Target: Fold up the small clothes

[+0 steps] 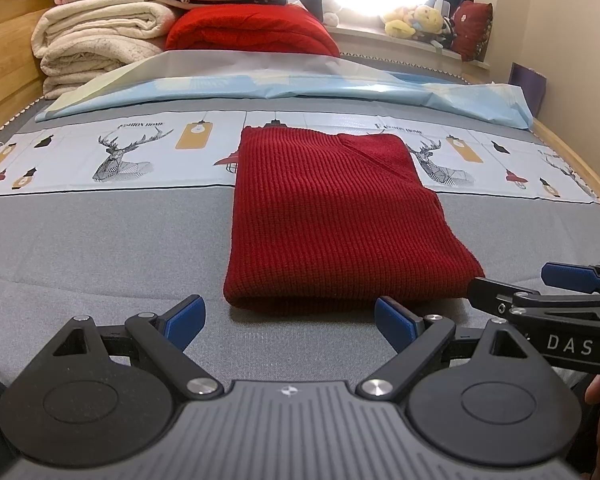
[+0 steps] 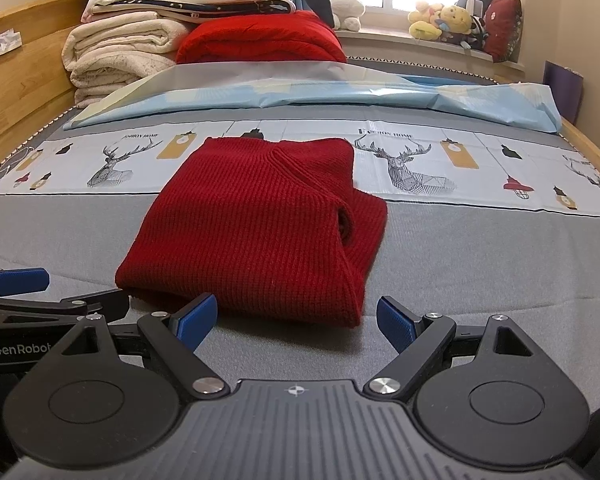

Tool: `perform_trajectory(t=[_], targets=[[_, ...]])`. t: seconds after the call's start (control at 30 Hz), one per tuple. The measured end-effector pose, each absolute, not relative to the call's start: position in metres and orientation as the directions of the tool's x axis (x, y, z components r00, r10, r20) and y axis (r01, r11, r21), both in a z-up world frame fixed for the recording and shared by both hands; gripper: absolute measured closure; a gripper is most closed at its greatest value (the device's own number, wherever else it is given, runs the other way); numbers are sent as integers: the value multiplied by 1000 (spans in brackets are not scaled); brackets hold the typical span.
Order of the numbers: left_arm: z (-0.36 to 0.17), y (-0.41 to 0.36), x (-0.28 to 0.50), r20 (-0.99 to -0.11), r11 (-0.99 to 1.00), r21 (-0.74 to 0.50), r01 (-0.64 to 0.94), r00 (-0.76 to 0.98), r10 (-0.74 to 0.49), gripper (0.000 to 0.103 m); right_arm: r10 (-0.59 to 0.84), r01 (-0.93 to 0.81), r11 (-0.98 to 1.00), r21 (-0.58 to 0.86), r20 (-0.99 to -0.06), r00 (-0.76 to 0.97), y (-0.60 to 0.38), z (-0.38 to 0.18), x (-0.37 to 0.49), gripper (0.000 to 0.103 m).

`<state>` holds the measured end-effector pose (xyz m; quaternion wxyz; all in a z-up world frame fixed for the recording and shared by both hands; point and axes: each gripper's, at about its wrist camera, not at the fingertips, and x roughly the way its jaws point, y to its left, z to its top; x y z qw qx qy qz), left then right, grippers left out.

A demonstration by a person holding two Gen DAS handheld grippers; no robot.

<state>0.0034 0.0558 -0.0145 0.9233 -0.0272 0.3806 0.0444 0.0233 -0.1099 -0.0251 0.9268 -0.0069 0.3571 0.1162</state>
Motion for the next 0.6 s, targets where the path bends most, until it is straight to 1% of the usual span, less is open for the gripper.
perform_trajectory(t=[0.6], targets=[[-20, 62, 2, -703, 996, -15, -89, 709, 53, 9, 211, -219, 973, 73, -667, 714, -111, -26, 23, 15]])
